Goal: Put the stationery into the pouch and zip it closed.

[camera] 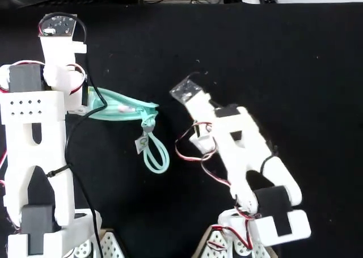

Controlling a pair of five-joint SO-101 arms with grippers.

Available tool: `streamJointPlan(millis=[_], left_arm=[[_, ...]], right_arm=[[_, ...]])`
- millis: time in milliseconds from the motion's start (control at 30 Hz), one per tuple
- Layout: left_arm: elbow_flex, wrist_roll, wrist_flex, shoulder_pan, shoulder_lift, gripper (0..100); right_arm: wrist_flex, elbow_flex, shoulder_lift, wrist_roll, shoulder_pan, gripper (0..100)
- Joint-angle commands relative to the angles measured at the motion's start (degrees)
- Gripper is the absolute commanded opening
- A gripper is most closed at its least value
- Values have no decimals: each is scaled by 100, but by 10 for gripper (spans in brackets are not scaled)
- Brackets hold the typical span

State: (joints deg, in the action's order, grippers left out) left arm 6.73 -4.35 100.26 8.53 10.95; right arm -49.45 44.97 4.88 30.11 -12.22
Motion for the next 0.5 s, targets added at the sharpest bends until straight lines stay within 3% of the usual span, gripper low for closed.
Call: streamJointPlan(millis=[0,367,467], left_arm=[[-154,-53,44,4,-53,30],[-154,-53,44,4,-53,30],[-145,-53,44,4,-53,30]], right_arm=[[70,-259,-31,9,-114,8],[-1037,31,1420,-9,-141,23],[-1451,40,1473,-9,-132,139]])
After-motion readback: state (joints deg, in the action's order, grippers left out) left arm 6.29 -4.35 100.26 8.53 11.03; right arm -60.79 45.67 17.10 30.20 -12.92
